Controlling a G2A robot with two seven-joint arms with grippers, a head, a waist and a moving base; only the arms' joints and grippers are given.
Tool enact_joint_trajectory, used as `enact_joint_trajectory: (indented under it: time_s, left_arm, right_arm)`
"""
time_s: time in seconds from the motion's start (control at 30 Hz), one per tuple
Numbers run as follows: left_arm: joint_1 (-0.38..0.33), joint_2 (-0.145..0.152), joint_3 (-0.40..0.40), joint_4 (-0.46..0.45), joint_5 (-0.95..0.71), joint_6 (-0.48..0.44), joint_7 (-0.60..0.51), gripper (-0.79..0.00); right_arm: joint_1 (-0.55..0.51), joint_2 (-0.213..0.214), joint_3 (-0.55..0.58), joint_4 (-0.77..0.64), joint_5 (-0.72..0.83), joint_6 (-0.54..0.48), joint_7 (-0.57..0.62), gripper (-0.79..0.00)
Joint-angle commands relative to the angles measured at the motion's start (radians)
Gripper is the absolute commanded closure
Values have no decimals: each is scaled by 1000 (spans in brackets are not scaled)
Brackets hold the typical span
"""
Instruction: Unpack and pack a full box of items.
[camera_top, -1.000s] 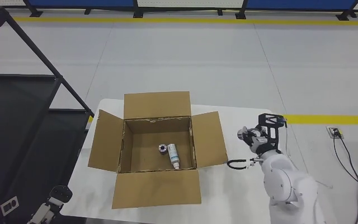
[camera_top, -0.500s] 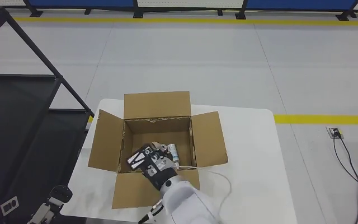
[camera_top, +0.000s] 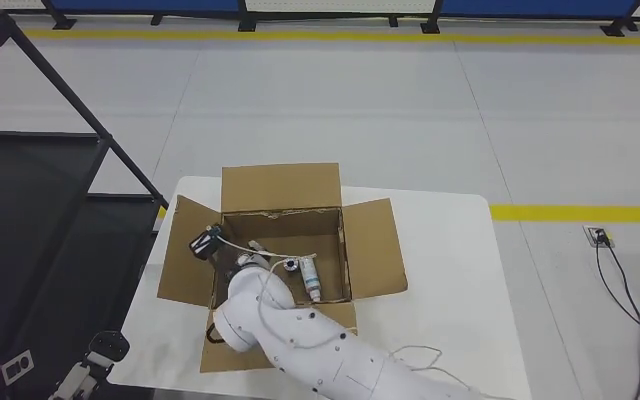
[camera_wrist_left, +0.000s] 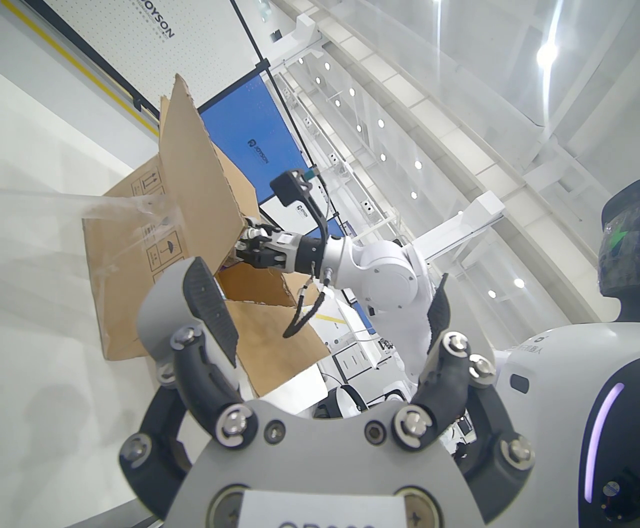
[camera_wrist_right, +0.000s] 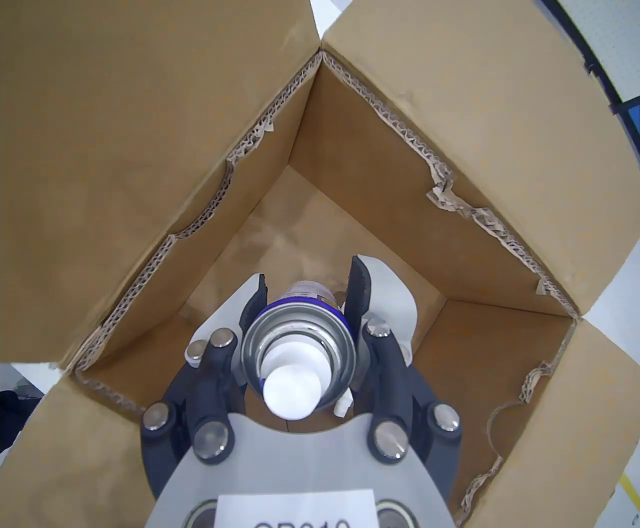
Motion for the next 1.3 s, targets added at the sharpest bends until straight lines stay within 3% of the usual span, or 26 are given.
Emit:
enact_joint_trajectory:
  time_s: [0.0,0.03,0.13,0.23,0.43,0.57,0.67,0.7,0.83,1.1,1.27]
  left_arm:
    - [0,0,0,0,0,0,0,-785]
    - [0,0,0,0,0,0,0,-785]
    - [0,0,0,0,0,0,0,-785]
    - [0,0,0,0,0,0,0,-785]
    - [0,0,0,0,0,0,0,-785]
    - [0,0,0,0,0,0,0,-785]
    - [0,0,0,0,0,0,0,-785]
    - [0,0,0,0,0,0,0,-785]
    - [0,0,0,0,0,0,0,-785]
    - [0,0,0,0,0,0,0,-785]
    - [0,0,0,0,0,0,0,-785]
  right_arm:
    - [26,-23,7,81,49,-7,-23,0]
    - [37,-35,10,118,72,-14,-32,0]
    - [68,-65,23,216,128,-35,-69,-132]
    - [87,-89,36,293,168,-42,-111,-215]
    - [98,-97,52,365,219,-60,-166,-271]
    - [96,-97,54,378,233,-64,-184,-382]
    - [93,-96,54,381,237,-62,-194,-403]
    - [92,-95,54,382,238,-63,-195,-480]
    - [91,-94,58,375,241,-59,-208,-570]
    - [77,-83,87,298,234,-53,-264,-634]
    - [28,-48,136,158,180,-40,-282,-714]
